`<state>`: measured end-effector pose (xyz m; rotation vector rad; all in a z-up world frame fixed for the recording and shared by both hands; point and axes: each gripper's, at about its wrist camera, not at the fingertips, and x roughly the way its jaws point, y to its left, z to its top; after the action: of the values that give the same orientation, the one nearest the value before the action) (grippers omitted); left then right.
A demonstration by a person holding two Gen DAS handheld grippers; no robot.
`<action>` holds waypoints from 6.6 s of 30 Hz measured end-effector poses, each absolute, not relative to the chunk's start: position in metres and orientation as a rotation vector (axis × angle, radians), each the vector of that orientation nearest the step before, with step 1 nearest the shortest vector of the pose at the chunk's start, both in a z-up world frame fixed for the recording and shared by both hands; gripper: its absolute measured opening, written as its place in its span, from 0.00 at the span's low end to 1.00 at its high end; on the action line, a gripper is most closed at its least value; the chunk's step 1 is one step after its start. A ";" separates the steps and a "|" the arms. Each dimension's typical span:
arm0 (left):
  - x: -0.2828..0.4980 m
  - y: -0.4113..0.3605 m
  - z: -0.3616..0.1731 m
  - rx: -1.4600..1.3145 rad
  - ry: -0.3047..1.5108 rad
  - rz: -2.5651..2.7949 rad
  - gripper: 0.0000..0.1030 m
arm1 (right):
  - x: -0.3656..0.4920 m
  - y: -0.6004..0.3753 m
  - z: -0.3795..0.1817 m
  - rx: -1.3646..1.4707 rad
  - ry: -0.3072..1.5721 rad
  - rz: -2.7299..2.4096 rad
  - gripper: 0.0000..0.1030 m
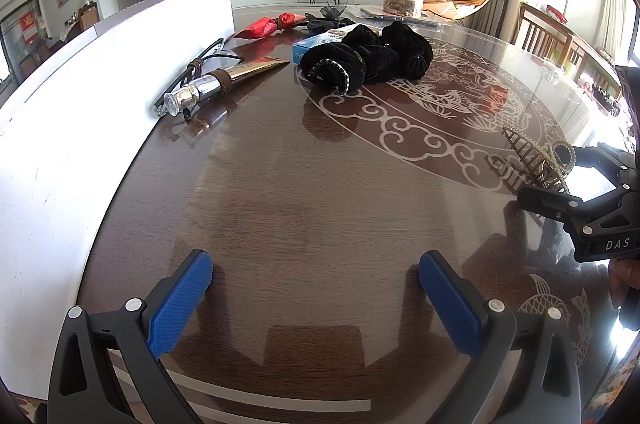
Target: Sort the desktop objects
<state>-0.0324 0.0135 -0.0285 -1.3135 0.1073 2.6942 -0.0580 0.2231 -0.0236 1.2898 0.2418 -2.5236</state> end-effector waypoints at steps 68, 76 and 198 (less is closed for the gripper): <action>-0.217 0.051 -0.010 -1.427 0.049 2.432 1.00 | -0.058 0.223 -0.023 1.291 0.242 -2.521 1.00; -0.208 0.056 -0.014 -1.354 0.136 2.457 0.49 | -0.058 0.223 -0.024 1.291 0.242 -2.521 1.00; -0.038 -0.281 0.115 -1.250 -0.487 3.050 0.33 | -0.055 -0.077 0.140 0.744 0.280 -2.138 0.43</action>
<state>-0.0380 -0.2809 0.1146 -1.2497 -0.4869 3.0501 -0.0547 -0.0765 0.1401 0.7444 0.2799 -2.1377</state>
